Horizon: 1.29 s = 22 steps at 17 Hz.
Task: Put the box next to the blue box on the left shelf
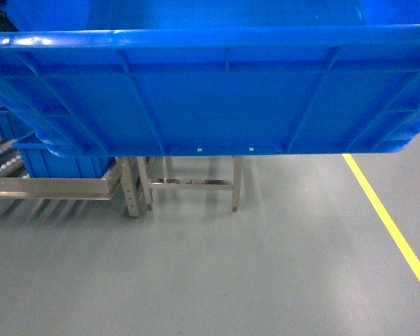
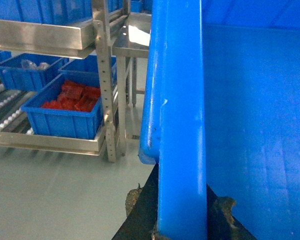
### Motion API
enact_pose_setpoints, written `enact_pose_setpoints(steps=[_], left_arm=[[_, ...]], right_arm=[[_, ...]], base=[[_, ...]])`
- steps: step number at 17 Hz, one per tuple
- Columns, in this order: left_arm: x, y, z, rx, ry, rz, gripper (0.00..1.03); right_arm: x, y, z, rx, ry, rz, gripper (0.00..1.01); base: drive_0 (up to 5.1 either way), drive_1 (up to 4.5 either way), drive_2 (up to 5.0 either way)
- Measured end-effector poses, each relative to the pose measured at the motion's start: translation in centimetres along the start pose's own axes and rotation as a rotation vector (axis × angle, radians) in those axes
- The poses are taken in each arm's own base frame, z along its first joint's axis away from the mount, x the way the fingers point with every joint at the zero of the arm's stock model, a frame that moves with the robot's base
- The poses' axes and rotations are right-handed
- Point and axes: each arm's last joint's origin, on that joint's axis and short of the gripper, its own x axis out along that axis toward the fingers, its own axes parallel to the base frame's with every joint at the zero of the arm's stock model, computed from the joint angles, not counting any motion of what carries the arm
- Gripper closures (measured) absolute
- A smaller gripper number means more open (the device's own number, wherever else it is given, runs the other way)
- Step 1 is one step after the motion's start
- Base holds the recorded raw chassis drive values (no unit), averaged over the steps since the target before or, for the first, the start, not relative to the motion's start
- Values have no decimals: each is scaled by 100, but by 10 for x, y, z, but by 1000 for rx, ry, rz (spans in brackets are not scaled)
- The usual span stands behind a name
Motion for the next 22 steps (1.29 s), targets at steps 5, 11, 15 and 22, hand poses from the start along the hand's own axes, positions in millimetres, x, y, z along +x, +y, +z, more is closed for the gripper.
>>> enact_pose_setpoints(steps=[5,11,15,22], left_arm=[[0,0,0,-1,0,0,95],[0,0,0,0,-1,0,95],[1,0,-3,1,15,0,95],[1,0,-1,-1,5,-1,95]], right_arm=[[0,0,0,0,0,0,92],[0,0,0,0,-3,1,92],[0,0,-2,-3,12,-1,92],[0,0,0,-2,4,0,92]], base=[[9,431,-414],[8,360,-344],[0,0,0],[-479,266,266]])
